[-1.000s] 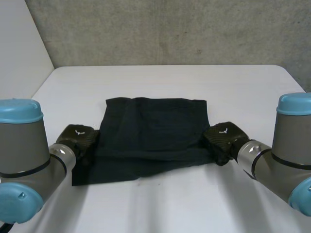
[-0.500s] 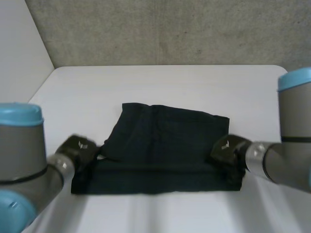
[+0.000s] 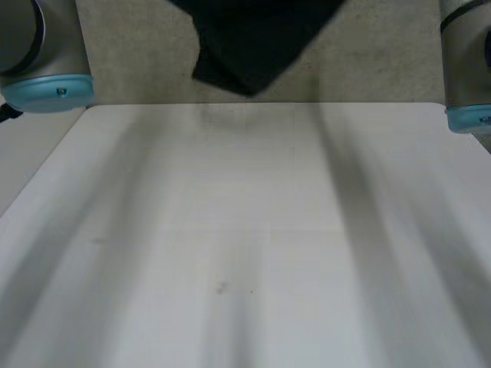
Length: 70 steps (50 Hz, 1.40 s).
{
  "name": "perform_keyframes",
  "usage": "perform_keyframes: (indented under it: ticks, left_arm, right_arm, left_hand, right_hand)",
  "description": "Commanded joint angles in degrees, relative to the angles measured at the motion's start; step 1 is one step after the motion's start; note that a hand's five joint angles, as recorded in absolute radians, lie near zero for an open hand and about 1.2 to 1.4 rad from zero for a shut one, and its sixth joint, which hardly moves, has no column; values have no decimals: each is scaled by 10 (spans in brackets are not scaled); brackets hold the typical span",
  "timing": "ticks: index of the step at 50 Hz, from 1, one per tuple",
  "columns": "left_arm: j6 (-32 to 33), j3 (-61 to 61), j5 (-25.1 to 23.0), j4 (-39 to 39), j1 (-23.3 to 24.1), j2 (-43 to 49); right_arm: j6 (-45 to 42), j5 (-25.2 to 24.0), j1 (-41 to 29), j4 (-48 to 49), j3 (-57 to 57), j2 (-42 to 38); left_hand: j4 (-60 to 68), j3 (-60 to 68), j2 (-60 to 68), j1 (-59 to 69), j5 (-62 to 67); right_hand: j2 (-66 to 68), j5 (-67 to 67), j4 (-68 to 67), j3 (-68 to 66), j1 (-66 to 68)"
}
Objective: Fold the shorts.
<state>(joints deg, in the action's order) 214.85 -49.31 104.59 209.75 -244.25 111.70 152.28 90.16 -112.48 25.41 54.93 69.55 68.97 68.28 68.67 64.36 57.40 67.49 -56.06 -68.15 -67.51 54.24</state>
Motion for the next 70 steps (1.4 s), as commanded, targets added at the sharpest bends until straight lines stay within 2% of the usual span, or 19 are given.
perform_keyframes:
  ticks: [1, 7, 15, 20, 27, 36, 41, 44, 49, 53, 58, 63, 66, 70]
  left_arm:
    - [-7, -136, -7, -14, 2, -2]
    - [-24, -266, -11, -13, -3, 18]
    - [-25, -370, -4, -24, 3, 121]
    - [-22, -431, -4, -64, 6, 122]
    - [-23, -471, -4, -148, 20, 53]
    - [-23, -510, -11, -273, 21, -39]
    - [-25, -540, -11, -351, 26, -68]
    - [-26, -565, -12, -403, 44, -83]
    - [-21, -614, -12, -478, 67, -123]
    - [6, -621, -12, -503, 66, -165]
    - [57, -585, -16, -488, 53, -186]
    - [65, -516, -44, -408, 37, -170]
    - [72, -448, -66, -330, 35, -97]
    - [71, -336, -68, -261, 40, 2]
  right_arm:
    - [-3, -9, -11, -90, 55, -43]
    - [-5, -17, -22, -98, 105, -101]
    - [-11, -17, -24, -144, 168, -206]
    - [-8, -17, -23, -203, 190, -210]
    - [-9, -36, -18, -285, 225, -148]
    - [-21, -99, -14, -388, 268, -72]
    - [-90, -112, -14, -499, 310, -57]
    - [-137, -118, -13, -558, 343, -51]
    - [-192, -117, -13, -607, 406, 5]
    - [-231, -123, -4, -632, 431, 52]
    - [-233, -164, 27, -638, 415, 67]
    - [-178, -203, 39, -603, 374, 53]
    - [-118, -202, 42, -550, 341, 10]
    - [-67, -185, 41, -498, 300, -16]
  left_hand:
    - [110, 117, 113, 156, 126]
    - [110, 117, 113, 156, 126]
    - [110, 117, 113, 156, 126]
    - [110, 117, 113, 156, 126]
    - [110, 117, 113, 156, 126]
    - [110, 117, 113, 156, 126]
    - [110, 117, 113, 156, 126]
    - [110, 117, 113, 156, 126]
    - [110, 117, 113, 156, 126]
    - [110, 117, 113, 156, 126]
    - [110, 117, 113, 156, 126]
    - [110, 117, 113, 156, 126]
    - [110, 117, 113, 156, 126]
    - [110, 117, 113, 156, 126]
  right_hand:
    - [125, -139, -118, -125, 258]
    - [125, -139, -118, -125, 258]
    - [125, -139, -118, -125, 258]
    - [125, -139, -118, -125, 258]
    - [125, -139, -118, -125, 258]
    - [125, -139, -118, -125, 258]
    - [125, -139, -118, -125, 258]
    - [125, -139, -118, -125, 258]
    - [125, -139, -118, -125, 258]
    - [125, -139, -118, -125, 258]
    - [125, -139, -118, -125, 258]
    - [125, -139, -118, -125, 258]
    - [125, -139, -118, -125, 258]
    - [125, -139, -118, -125, 258]
